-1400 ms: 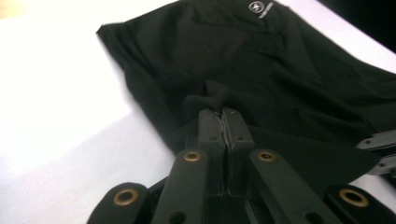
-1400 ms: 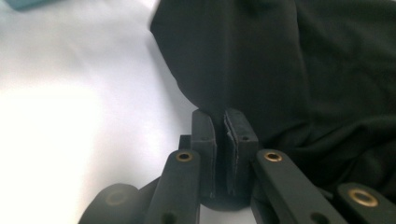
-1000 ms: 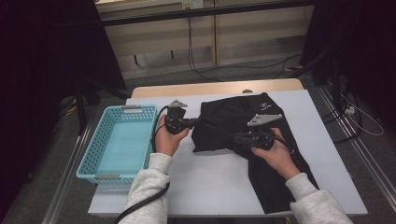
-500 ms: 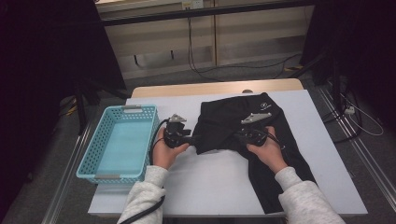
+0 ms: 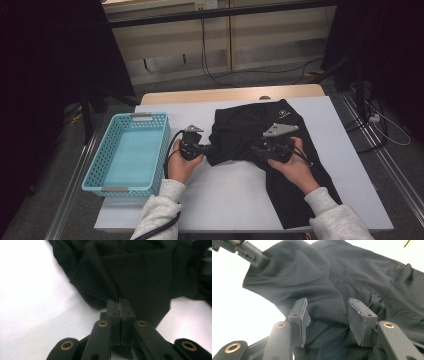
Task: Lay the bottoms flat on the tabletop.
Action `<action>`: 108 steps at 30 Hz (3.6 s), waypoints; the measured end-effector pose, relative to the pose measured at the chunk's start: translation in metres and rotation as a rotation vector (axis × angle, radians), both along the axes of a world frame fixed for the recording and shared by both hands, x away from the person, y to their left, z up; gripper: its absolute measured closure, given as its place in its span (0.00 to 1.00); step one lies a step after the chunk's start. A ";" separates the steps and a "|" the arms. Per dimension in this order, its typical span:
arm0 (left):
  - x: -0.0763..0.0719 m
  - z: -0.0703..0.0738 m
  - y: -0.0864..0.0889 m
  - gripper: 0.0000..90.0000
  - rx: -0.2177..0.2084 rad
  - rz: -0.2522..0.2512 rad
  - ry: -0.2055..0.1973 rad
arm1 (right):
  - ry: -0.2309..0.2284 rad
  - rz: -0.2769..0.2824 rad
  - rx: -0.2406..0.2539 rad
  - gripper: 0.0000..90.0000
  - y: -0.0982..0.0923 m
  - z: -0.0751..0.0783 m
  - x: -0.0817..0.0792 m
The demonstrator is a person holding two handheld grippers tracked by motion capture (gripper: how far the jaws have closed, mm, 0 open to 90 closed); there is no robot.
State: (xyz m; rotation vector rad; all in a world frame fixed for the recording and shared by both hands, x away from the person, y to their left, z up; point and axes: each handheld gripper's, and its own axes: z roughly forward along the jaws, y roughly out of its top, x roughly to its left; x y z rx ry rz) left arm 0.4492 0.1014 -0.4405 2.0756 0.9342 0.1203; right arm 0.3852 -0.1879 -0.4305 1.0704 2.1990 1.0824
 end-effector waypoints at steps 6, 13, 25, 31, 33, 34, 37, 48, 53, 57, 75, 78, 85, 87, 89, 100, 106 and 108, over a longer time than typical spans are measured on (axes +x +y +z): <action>-0.005 0.009 0.001 0.98 -0.017 0.006 -0.007 | -0.026 0.052 0.000 0.58 0.009 0.006 -0.016; -0.006 0.011 0.003 0.98 -0.029 0.025 -0.010 | -0.021 0.097 -0.034 0.67 0.027 -0.001 -0.020; -0.006 0.010 0.007 0.99 -0.025 0.034 -0.005 | -0.022 0.016 -0.038 0.67 0.006 0.000 -0.015; -0.006 0.011 0.007 0.99 -0.030 0.054 -0.008 | -0.040 0.076 -0.048 0.69 0.015 0.009 -0.030; -0.007 0.011 0.008 0.99 -0.023 0.051 -0.010 | -0.038 0.100 -0.043 0.71 0.019 0.010 -0.033; -0.007 0.011 0.007 0.99 -0.024 0.052 -0.009 | -0.028 0.121 -0.032 0.71 0.022 0.010 -0.033; -0.007 0.011 0.006 0.99 -0.028 0.053 -0.011 | -0.009 0.147 -0.053 0.73 0.033 0.001 -0.028; -0.006 0.011 0.007 0.98 -0.047 0.060 -0.008 | 0.071 0.167 -0.088 0.70 0.066 -0.036 0.007; -0.007 0.014 0.008 0.98 -0.051 0.060 -0.016 | 0.051 0.171 -0.107 0.98 0.067 -0.035 0.009; -0.009 0.017 0.009 0.98 -0.048 0.064 -0.017 | 0.059 0.181 -0.069 0.98 0.064 -0.027 0.001; -0.012 0.009 0.003 0.87 0.005 0.061 -0.027 | 0.113 0.158 0.000 0.98 0.036 -0.021 -0.016; -0.009 0.003 0.005 0.73 0.022 0.065 -0.047 | 0.107 0.119 -0.051 0.93 0.038 -0.030 -0.005; -0.008 0.001 0.014 0.48 0.043 0.082 -0.062 | 0.064 0.092 -0.038 0.71 0.036 -0.022 -0.012; -0.009 0.003 0.015 0.48 0.048 0.083 -0.066 | 0.042 0.110 -0.034 0.69 0.038 -0.015 -0.020; -0.011 0.004 0.016 0.48 0.050 0.082 -0.069 | 0.044 0.140 -0.027 0.70 0.040 -0.012 -0.027; -0.016 0.003 0.015 0.50 0.058 0.070 -0.072 | 0.107 0.242 -0.056 0.71 0.064 -0.036 -0.042; -0.018 0.001 0.019 0.56 0.055 0.067 -0.048 | 0.151 0.236 -0.031 0.97 0.052 -0.031 -0.038; -0.019 0.000 0.022 0.59 0.050 0.064 -0.034 | 0.161 0.242 -0.017 0.97 0.045 -0.029 -0.041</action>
